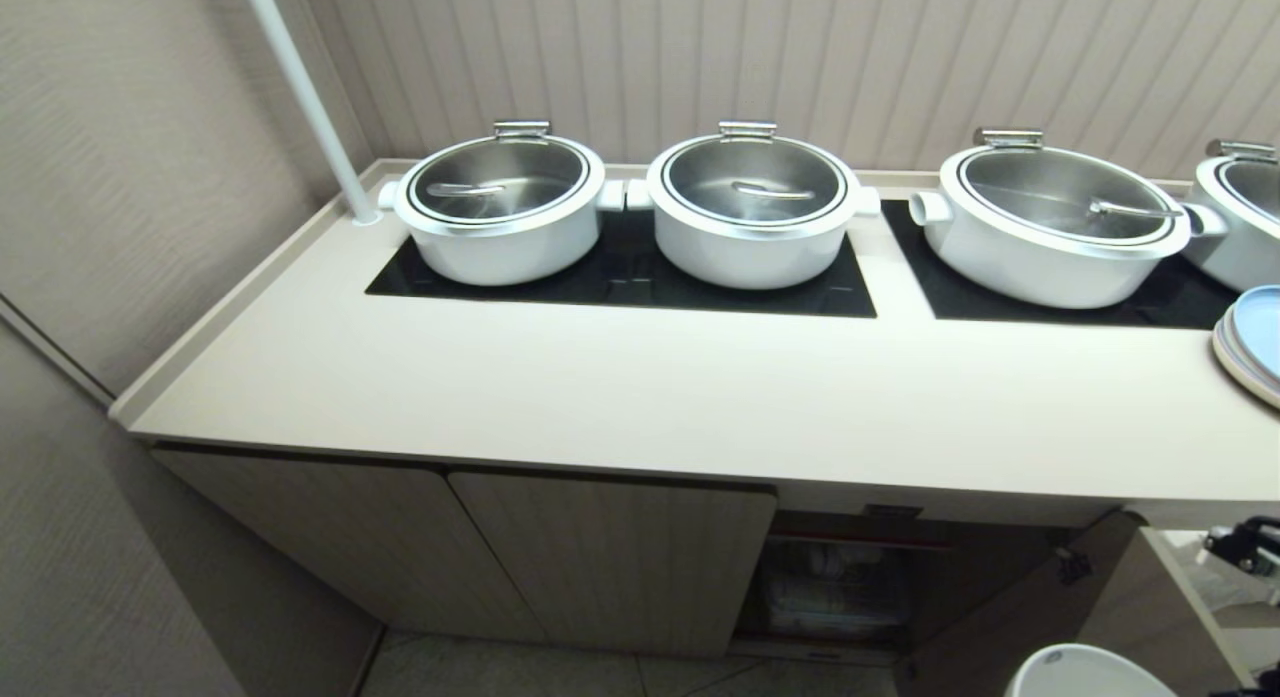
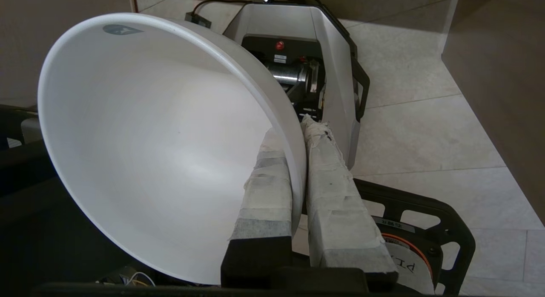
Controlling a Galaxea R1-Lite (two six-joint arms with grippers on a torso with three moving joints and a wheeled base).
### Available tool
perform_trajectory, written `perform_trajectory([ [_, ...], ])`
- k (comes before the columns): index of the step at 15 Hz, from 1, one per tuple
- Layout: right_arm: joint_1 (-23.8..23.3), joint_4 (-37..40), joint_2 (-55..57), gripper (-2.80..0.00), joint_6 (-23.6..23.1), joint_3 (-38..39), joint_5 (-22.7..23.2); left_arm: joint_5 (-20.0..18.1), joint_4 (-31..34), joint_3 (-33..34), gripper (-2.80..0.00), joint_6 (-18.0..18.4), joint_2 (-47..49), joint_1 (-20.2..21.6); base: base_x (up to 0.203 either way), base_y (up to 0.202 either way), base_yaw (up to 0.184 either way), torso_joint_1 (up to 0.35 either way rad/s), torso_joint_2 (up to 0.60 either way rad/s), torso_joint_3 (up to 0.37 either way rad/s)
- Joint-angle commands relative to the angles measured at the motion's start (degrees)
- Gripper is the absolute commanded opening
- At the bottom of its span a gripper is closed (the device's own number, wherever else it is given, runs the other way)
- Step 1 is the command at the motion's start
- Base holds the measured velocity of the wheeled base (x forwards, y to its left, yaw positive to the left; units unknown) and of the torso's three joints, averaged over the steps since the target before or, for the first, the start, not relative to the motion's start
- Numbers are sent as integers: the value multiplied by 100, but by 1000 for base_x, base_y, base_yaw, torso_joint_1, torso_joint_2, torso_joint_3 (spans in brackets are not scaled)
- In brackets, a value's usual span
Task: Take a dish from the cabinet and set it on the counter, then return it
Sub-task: Put it back into the cabinet
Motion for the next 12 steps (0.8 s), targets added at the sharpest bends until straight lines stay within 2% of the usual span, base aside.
perform_trajectory([
  [1,28,27,23,-280,14,12,7,11,-2,5,-280,-3,-2,1,0,0,0,0,0,0],
  [12,80,27,41,-280,58,12,7,2,-2,1,-280,-3,-2,1,0,0,0,0,0,0],
])
